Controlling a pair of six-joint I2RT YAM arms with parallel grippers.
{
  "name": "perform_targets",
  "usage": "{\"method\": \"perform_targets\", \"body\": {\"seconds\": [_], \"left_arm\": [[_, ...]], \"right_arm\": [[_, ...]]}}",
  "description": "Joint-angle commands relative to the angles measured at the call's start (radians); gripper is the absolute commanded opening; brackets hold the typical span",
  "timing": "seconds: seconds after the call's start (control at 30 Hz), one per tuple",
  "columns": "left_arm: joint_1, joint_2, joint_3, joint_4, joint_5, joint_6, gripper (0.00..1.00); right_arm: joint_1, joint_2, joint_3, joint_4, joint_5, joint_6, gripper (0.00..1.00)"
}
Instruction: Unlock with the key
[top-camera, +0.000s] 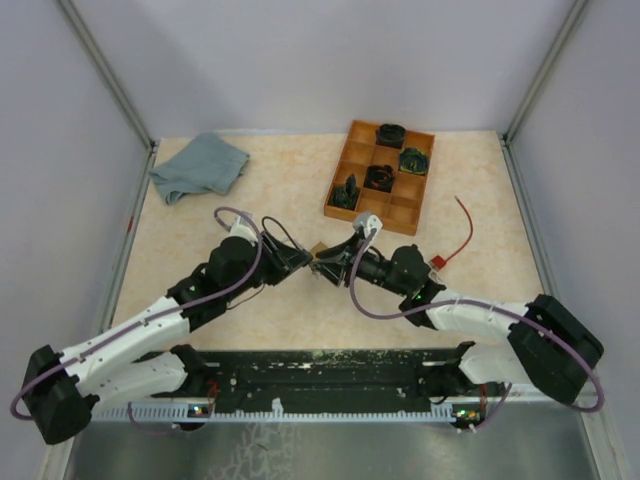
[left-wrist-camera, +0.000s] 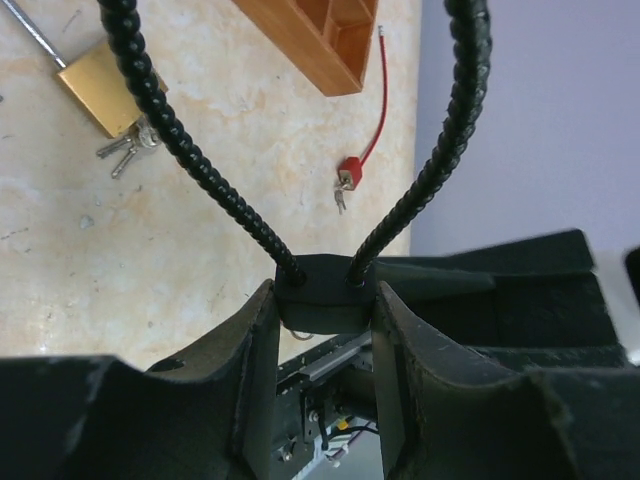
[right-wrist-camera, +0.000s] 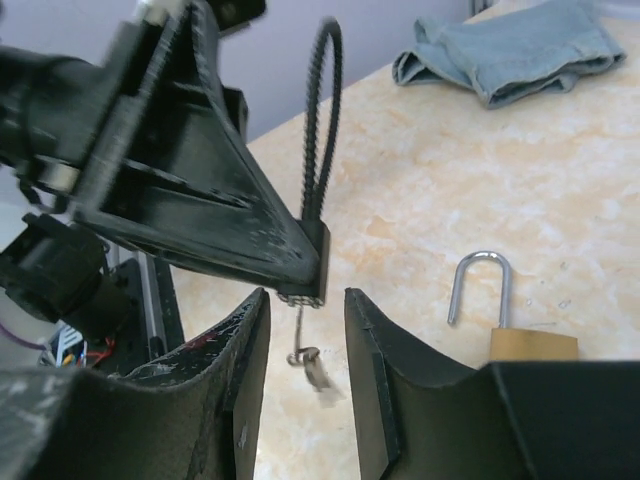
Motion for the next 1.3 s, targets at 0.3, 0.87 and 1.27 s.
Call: {"method": "perform_targets", "body": {"seconds": [0.3,0.87,1.27], "left_arm": [[0.089,0.033,-0.026,0.131,0.142,-0.099,0.00],[0.093,0.027,-0.043,0.147,0.168,-0.098,0.00],[0.093,0.036,-0.043,0.163,0.202,-0.100,0.00]], "right_arm": [[0.073,-0.057,-0.049,-0.044,0.118,-0.026,0.40],[0.103,-0.045,-0.145,0.218,0.208,-0.069,0.33],[0.103,0.004,-0.111,0.246,0.189,-0.066,0.17]]}}
